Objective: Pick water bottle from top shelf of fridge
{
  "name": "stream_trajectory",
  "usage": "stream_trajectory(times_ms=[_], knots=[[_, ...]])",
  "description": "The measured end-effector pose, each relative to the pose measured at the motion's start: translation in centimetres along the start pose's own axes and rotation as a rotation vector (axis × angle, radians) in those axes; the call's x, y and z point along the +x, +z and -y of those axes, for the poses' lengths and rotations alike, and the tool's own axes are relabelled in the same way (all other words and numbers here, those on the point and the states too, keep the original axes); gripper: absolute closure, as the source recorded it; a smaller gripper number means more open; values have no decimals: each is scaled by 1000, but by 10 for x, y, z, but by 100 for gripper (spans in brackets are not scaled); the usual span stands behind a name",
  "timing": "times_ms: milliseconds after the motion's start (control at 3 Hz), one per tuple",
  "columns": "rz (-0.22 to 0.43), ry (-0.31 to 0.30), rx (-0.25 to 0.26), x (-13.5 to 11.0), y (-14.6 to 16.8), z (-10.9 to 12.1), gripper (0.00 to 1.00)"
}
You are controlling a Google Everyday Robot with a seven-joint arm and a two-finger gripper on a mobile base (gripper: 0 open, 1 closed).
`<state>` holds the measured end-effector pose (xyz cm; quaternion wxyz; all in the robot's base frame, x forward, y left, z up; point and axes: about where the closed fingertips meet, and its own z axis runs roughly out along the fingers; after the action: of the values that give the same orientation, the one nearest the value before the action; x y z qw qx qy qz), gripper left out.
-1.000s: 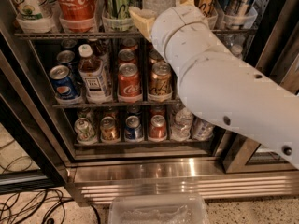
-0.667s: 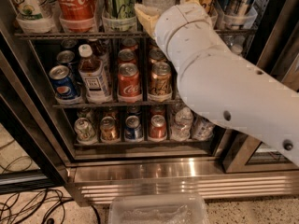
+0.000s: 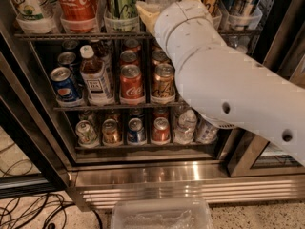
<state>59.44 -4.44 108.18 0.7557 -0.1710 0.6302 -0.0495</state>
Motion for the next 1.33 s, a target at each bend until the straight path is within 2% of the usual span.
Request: stream_trajectory(times_ms=[1333], knots=[[-36, 54, -1, 4, 18, -3, 32]])
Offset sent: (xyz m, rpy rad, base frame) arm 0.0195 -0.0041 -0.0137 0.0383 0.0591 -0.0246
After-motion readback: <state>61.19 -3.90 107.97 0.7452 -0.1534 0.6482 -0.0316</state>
